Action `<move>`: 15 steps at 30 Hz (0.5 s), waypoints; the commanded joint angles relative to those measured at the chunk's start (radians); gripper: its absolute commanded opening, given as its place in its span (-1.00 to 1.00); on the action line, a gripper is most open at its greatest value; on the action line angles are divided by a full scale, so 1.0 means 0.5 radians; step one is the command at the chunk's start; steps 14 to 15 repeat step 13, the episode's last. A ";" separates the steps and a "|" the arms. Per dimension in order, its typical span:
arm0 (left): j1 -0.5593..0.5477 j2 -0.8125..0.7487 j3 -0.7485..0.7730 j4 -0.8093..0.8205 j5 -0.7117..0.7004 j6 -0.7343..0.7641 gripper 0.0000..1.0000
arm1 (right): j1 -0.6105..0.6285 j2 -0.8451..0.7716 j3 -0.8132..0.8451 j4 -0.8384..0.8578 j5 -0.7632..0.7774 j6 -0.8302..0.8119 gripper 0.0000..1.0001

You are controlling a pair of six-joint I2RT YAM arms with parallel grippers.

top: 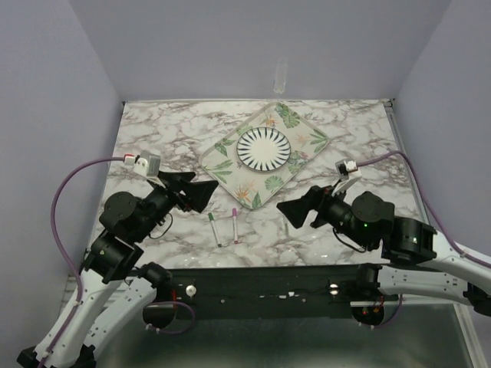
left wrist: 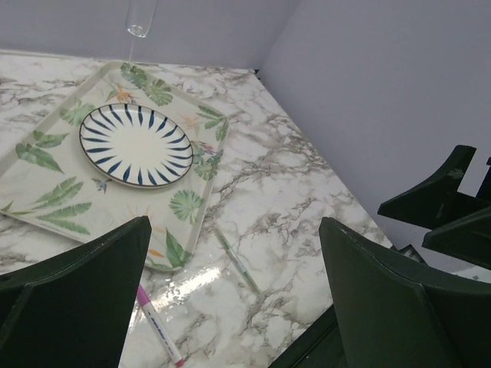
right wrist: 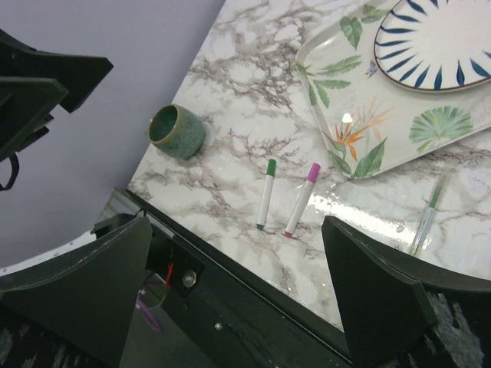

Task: Insert the pens into the pen caps

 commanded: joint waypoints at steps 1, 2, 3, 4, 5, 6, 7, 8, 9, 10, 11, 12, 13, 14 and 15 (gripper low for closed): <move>-0.006 -0.043 -0.051 0.160 0.099 0.067 0.97 | 0.010 -0.094 0.056 -0.018 0.231 -0.030 1.00; -0.006 -0.052 -0.057 0.163 0.108 0.058 0.97 | 0.010 -0.112 0.044 -0.006 0.249 -0.039 1.00; -0.006 -0.061 -0.060 0.178 0.117 0.054 0.97 | 0.010 -0.133 0.028 0.034 0.274 -0.057 1.00; -0.006 -0.082 -0.078 0.203 0.120 0.051 0.97 | 0.010 -0.173 0.013 0.059 0.277 -0.073 1.00; -0.006 -0.095 -0.088 0.218 0.123 0.045 0.97 | 0.010 -0.192 -0.012 0.080 0.277 -0.088 1.00; -0.006 -0.107 -0.097 0.230 0.120 0.033 0.97 | 0.010 -0.207 -0.021 0.111 0.280 -0.103 1.00; -0.006 -0.128 -0.112 0.249 0.114 0.027 0.97 | 0.010 -0.225 -0.027 0.123 0.283 -0.110 1.00; -0.006 -0.135 -0.121 0.255 0.114 0.024 0.97 | 0.010 -0.229 -0.030 0.130 0.280 -0.119 1.00; -0.006 -0.138 -0.124 0.261 0.108 0.024 0.97 | 0.010 -0.235 -0.033 0.145 0.280 -0.128 1.00; -0.006 -0.147 -0.131 0.258 0.111 0.024 0.98 | 0.010 -0.235 -0.030 0.142 0.283 -0.131 1.00; -0.006 -0.144 -0.131 0.252 0.108 0.021 0.97 | 0.010 -0.232 -0.030 0.148 0.283 -0.134 1.00; -0.006 -0.147 -0.128 0.249 0.105 0.021 0.97 | 0.010 -0.232 -0.024 0.151 0.280 -0.140 1.00; -0.006 -0.153 -0.128 0.237 0.099 0.024 0.97 | 0.010 -0.229 -0.021 0.157 0.271 -0.149 1.00; -0.006 -0.153 -0.128 0.237 0.099 0.024 0.97 | 0.010 -0.229 -0.021 0.157 0.271 -0.149 1.00; -0.006 -0.153 -0.128 0.237 0.099 0.024 0.97 | 0.010 -0.229 -0.021 0.157 0.271 -0.149 1.00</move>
